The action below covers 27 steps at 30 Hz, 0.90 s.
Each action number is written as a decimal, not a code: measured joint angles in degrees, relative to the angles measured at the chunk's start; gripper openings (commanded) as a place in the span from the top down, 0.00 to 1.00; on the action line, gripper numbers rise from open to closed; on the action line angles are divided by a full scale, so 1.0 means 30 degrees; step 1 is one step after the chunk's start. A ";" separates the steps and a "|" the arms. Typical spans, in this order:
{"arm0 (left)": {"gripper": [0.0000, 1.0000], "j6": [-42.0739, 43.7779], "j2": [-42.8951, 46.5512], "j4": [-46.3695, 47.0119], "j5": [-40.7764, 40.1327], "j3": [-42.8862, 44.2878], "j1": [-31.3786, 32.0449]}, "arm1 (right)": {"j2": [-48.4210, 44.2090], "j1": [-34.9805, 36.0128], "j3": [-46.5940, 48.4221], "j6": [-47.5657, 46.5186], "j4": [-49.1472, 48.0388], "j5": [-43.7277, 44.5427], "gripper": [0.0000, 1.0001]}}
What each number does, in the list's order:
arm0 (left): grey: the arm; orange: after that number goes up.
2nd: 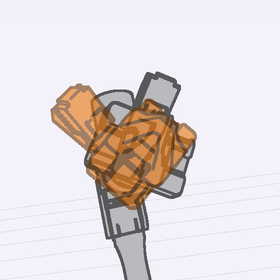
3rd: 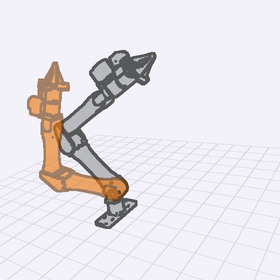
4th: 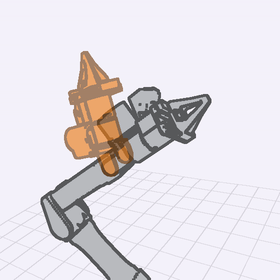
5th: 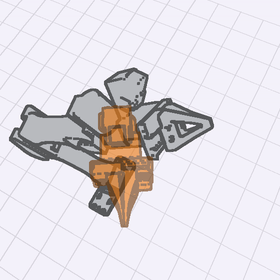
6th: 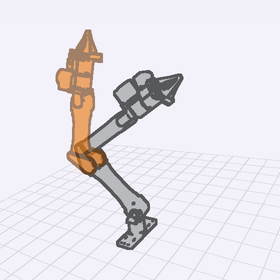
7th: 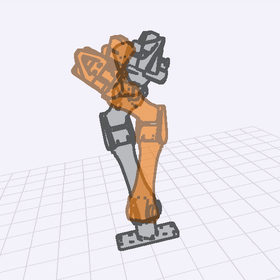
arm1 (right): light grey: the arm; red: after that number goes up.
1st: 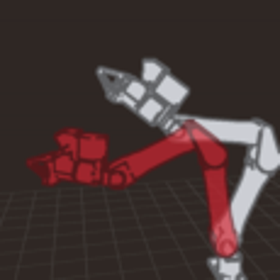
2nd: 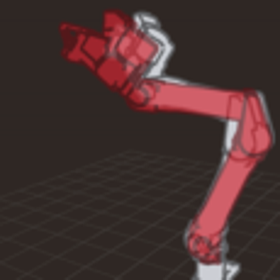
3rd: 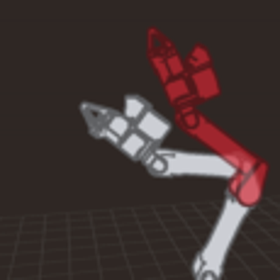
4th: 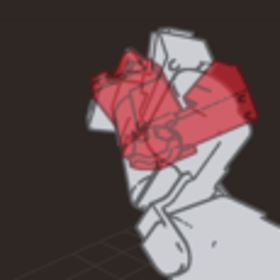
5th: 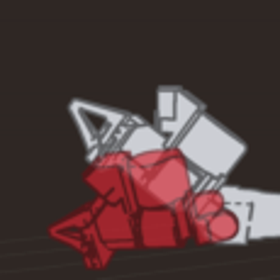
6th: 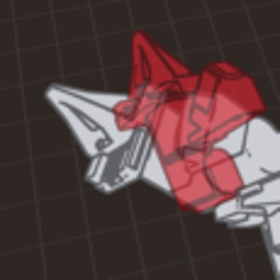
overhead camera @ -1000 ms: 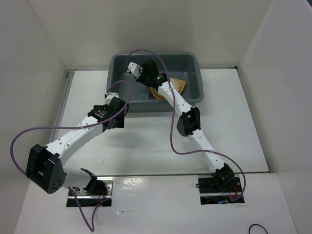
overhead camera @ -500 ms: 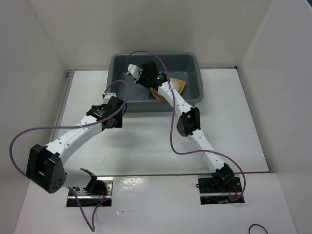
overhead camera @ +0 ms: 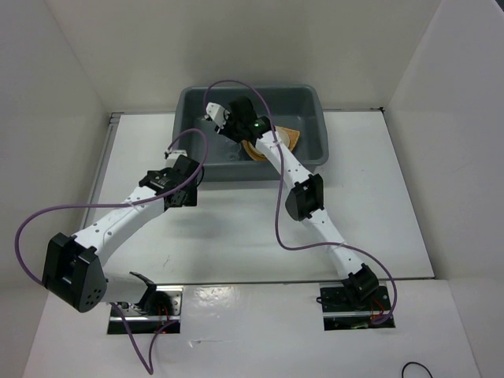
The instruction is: Place the mixed dishes into the plastic bin
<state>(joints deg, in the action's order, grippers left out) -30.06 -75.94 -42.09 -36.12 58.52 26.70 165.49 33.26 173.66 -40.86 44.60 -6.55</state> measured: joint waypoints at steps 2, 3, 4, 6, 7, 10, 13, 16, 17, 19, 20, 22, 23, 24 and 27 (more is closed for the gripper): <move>0.00 -0.0007 0.0000 -0.0015 0.0007 0.0000 0.0000 | 0.0000 0.0000 0.0240 0.0051 0.0029 0.0000 0.60; 0.00 -0.0007 0.0000 -0.0022 0.0022 0.0000 -0.0015 | 0.0000 0.0000 0.0379 0.0102 0.0029 0.0015 0.60; 0.00 -0.0007 0.0000 -0.0029 0.0022 0.0000 -0.0051 | 0.0000 0.0000 0.0488 0.0117 0.0029 0.0015 0.58; 0.00 -0.0007 0.0000 -0.0036 0.0022 0.0000 -0.0131 | 0.0000 0.0000 0.0736 0.0240 0.0036 0.0058 0.48; 0.00 -0.0007 0.0000 -0.0044 0.0022 0.0000 -0.0146 | 0.0000 0.0000 0.0874 0.0335 0.0036 0.0117 0.44; 0.00 -0.0007 0.0000 -0.0058 0.0015 0.0000 -0.0182 | -0.0007 -0.0029 0.1064 0.0984 -0.0087 0.0401 0.18; 0.00 -0.0015 0.0000 -0.0087 0.0022 0.0015 -0.0313 | -0.0087 -0.0175 0.1107 0.2528 -0.0328 0.0984 0.01; 0.00 0.0102 0.0204 -0.0066 0.0605 0.0342 -0.0925 | -0.0707 -0.0408 0.1107 0.4860 -0.0240 0.1741 0.01; 0.00 0.0182 0.0495 0.0051 0.0969 0.0437 -0.1282 | -0.1100 -0.0590 0.1107 0.5690 -0.0131 0.1916 0.01; 0.00 0.0481 0.1464 0.0401 0.1807 0.0539 -0.2193 | -0.2157 -0.1158 0.1100 0.7388 0.0415 0.1974 0.01; 0.00 0.0539 0.2186 0.0641 0.2404 0.0576 -0.2798 | -0.2892 -0.1625 0.1100 0.8349 0.0889 0.1836 0.01; 0.00 0.0597 0.3599 0.1268 0.3402 0.0648 -0.3752 | -0.4371 -0.2776 0.1107 0.9879 0.1887 0.1282 0.01; 0.00 0.0634 0.4422 0.1661 0.4124 0.0699 -0.4284 | -0.5224 -0.3504 0.1115 1.0542 0.2484 0.1056 0.01; 0.00 0.0743 0.5093 0.2047 0.4663 0.0765 -0.4656 | -0.5967 -0.4102 0.1129 1.1038 0.2958 0.0918 0.01; 0.00 0.1129 0.6470 0.3417 0.6098 0.0918 -0.5122 | -0.8641 -0.5916 -0.0044 1.2007 0.4022 0.0903 0.01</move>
<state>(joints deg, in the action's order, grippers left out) -26.68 -56.53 -31.83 -17.82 61.28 11.33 139.57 15.51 173.53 -4.84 56.66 -3.84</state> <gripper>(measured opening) 1.001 0.985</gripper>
